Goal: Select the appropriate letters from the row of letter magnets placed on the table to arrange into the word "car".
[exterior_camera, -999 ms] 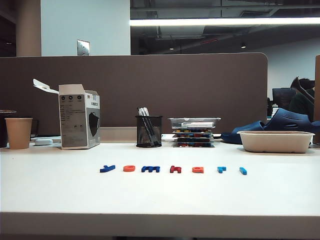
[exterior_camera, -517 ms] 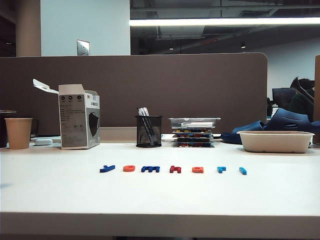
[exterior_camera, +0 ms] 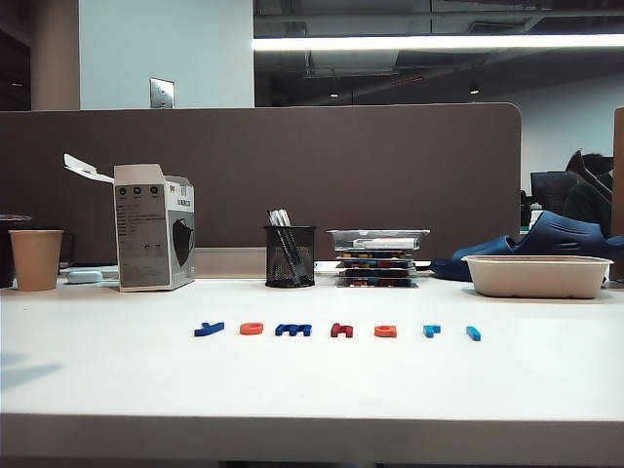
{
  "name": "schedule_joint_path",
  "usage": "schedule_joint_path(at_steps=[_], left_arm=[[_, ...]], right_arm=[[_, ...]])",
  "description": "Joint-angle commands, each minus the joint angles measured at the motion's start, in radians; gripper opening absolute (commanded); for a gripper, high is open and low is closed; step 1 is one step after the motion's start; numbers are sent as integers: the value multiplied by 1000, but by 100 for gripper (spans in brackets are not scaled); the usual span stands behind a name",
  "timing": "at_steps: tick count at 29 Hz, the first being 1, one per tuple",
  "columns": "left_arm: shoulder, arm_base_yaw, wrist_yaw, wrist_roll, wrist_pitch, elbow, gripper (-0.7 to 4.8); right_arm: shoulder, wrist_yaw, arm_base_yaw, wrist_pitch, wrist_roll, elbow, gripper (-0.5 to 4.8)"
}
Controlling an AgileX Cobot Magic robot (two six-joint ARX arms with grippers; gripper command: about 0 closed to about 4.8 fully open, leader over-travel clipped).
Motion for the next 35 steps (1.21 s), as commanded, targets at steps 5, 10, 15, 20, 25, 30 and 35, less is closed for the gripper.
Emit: schedule_joint_path(at_steps=[5, 10, 15, 20, 25, 30, 35], left_arm=[[34, -111, -215, -70, -45, 5, -5], [68, -111, -168, -74, -72, 2, -5], [68, -111, -166, -66, -45, 2, -5], [68, -111, -169, -66, -34, 2, -5], [68, -111, -169, -66, -35, 2, -5], [68, -111, -169, -66, -35, 2, -5], [68, -110, -169, -66, -35, 2, -5]], right_arm=[[-8, -2, 0, 10, 1, 6, -6], [-8, -2, 0, 10, 1, 6, -6], [-8, -1, 0, 10, 1, 6, -6], [-8, -2, 0, 10, 1, 6, -6], [-8, -11, 0, 9, 2, 6, -6], [-4, -29, 3, -35, 5, 25, -6], [94, -106, 5, -149, 5, 104, -6]])
